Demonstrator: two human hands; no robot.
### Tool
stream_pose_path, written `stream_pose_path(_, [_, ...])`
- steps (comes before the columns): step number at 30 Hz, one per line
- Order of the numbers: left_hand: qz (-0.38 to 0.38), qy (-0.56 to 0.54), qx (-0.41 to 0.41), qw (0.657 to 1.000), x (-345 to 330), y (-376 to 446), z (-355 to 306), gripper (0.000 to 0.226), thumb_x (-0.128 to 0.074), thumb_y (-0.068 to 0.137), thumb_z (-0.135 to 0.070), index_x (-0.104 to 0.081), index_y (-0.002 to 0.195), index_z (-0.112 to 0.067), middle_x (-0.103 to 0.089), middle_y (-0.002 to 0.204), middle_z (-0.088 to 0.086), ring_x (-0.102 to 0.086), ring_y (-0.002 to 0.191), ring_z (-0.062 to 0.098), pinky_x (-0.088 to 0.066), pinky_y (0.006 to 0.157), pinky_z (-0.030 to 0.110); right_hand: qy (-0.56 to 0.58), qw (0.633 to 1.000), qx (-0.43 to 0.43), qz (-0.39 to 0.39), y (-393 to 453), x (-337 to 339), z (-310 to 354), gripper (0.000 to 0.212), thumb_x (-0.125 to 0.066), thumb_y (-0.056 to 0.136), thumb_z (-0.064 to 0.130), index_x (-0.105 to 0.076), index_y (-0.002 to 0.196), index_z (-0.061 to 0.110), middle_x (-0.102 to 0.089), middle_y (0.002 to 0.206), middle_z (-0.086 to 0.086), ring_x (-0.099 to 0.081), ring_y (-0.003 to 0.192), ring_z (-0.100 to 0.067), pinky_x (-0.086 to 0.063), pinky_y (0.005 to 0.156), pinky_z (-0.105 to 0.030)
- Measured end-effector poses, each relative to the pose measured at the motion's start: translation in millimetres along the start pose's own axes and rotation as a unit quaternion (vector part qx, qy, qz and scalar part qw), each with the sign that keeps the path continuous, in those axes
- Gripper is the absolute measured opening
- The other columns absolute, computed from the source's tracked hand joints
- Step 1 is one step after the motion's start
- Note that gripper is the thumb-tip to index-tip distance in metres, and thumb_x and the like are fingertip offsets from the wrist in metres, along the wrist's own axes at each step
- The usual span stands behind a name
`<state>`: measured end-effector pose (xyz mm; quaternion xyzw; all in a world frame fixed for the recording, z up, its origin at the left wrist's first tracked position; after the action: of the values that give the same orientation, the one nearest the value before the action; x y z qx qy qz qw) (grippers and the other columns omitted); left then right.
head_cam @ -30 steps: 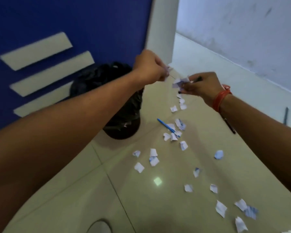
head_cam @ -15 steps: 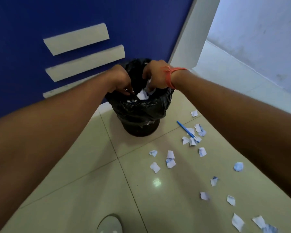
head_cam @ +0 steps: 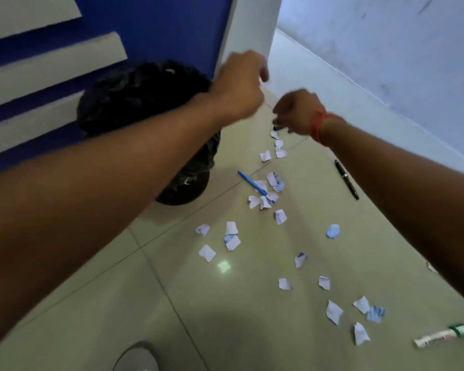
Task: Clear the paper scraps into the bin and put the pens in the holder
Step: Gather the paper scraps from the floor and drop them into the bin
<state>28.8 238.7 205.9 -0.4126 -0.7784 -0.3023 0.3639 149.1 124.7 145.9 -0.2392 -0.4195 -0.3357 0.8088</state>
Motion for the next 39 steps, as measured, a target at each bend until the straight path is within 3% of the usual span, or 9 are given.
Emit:
stream_pose_path(3, [0.176, 0.069, -0.032, 0.981, -83.2, -14.6, -10.8, 0.035, -0.056, 0.087, -0.002, -0.067, 0.118, -0.012, -0.065, 0.122, 0.012, -0.060, 0.115, 0.030, -0.050, 0.095, 0.034, -0.036, 0.998, -0.044, 0.038, -8.0, -27.5, -61.5, 0.025, -0.076, 0.079, 0.010, -0.072, 0.103, 0.008, -0.072, 0.110, -0.009, -0.060, 0.066, -0.011, -0.053, 0.063, -0.013])
stream_pose_path(6, [0.308, 0.170, -0.025, 0.936, -158.9, -40.2, 19.0, 0.035, -0.053, 0.090, -0.004, -0.058, 0.125, -0.009, -0.057, 0.129, 0.016, -0.058, 0.116, 0.033, -0.048, 0.091, 0.037, -0.032, 0.994, -0.081, 0.063, -16.1, -56.1, -97.2, 0.023, -0.076, 0.080, 0.013, -0.071, 0.102, 0.012, -0.072, 0.105, -0.010, -0.064, 0.080, -0.021, -0.057, 0.082, -0.036])
stream_pose_path(9, [0.357, 0.238, -0.011, 0.903, -200.3, -55.6, 58.7, 0.034, -0.059, 0.092, -0.014, -0.054, 0.125, -0.013, -0.048, 0.132, 0.013, -0.050, 0.120, 0.033, -0.045, 0.095, 0.040, -0.024, 0.995, -0.076, 0.066, -12.4, -81.2, -112.6, 0.020, -0.075, 0.081, 0.014, -0.072, 0.100, 0.014, -0.071, 0.104, -0.008, -0.066, 0.091, -0.023, -0.053, 0.080, -0.033])
stream_pose_path(14, [0.316, 0.305, -0.061, 0.896, -217.9, -45.9, 84.2, 0.031, -0.060, 0.091, -0.014, -0.057, 0.121, -0.019, -0.051, 0.127, 0.008, -0.049, 0.119, 0.030, -0.042, 0.095, 0.041, 0.004, 0.998, -0.050, 0.035, 5.3, -106.4, -125.1, 0.018, -0.071, 0.084, 0.012, -0.072, 0.102, 0.012, -0.071, 0.103, -0.007, -0.063, 0.087, -0.019, -0.045, 0.078, -0.025])
stream_pose_path(18, [0.224, 0.195, -0.040, 0.954, -215.0, -37.9, 104.2, 0.027, -0.050, 0.093, -0.003, -0.059, 0.114, -0.017, -0.055, 0.118, 0.008, -0.055, 0.106, 0.031, -0.048, 0.087, 0.040, 0.031, 0.997, -0.069, -0.035, 38.2, -109.7, -140.4, 0.015, -0.067, 0.084, 0.009, -0.074, 0.097, 0.014, -0.073, 0.101, -0.004, -0.066, 0.092, -0.022, -0.049, 0.084, -0.028])
stream_pose_path(21, [0.112, 0.094, 0.055, 0.988, -206.7, -35.5, 121.5, 0.028, -0.048, 0.092, 0.000, -0.060, 0.114, -0.013, -0.057, 0.114, 0.010, -0.058, 0.099, 0.033, -0.049, 0.082, 0.043, 0.022, 0.993, -0.086, -0.078, 67.9, -106.9, -148.8, 0.021, -0.060, 0.086, 0.006, -0.072, 0.101, 0.015, -0.070, 0.110, -0.008, -0.064, 0.103, -0.028, -0.049, 0.091, -0.032])
stream_pose_path(28, [0.121, 0.160, 0.177, 0.963, -217.0, -28.6, 122.0, 0.022, -0.045, 0.099, -0.006, -0.054, 0.118, -0.009, -0.053, 0.120, 0.014, -0.058, 0.106, 0.035, -0.047, 0.081, 0.041, -0.141, 0.989, 0.017, 0.050, 121.8, -140.2, -134.0, 0.039, -0.043, 0.094, 0.009, -0.052, 0.131, 0.015, -0.051, 0.137, -0.012, -0.046, 0.124, -0.037, -0.045, 0.097, -0.053])
stream_pose_path(32, [0.116, 0.211, 0.193, 0.951, -219.4, -21.8, 110.0, 0.030, -0.051, 0.097, -0.011, -0.052, 0.127, -0.010, -0.055, 0.125, 0.011, -0.053, 0.115, 0.031, -0.048, 0.088, 0.040, -0.210, 0.972, 0.063, 0.081, 118.0, -148.2, -126.5, 0.038, -0.043, 0.095, 0.012, -0.052, 0.131, 0.018, -0.046, 0.138, -0.010, -0.042, 0.122, -0.034, -0.044, 0.094, -0.050])
stream_pose_path(39, [0.102, 0.049, 0.078, 0.990, -221.4, -21.9, 96.5, 0.058, -0.047, 0.085, 0.004, -0.046, 0.141, -0.011, -0.050, 0.138, 0.012, -0.045, 0.124, 0.033, -0.042, 0.104, 0.038, -0.205, 0.943, 0.229, 0.131, 5.1, -154.5, -123.1, 0.034, -0.052, 0.086, 0.015, -0.063, 0.117, 0.020, -0.056, 0.126, -0.007, -0.052, 0.107, -0.028, -0.049, 0.086, -0.045])
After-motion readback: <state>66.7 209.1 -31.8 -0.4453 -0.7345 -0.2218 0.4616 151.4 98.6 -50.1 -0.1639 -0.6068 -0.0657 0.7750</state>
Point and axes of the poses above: each hand's wrist, its own y-axis towards the middle knuckle, its own x-axis out of the back of the hand, z = x × y, the point moved 4 cm from there along y, towards the middle knuckle
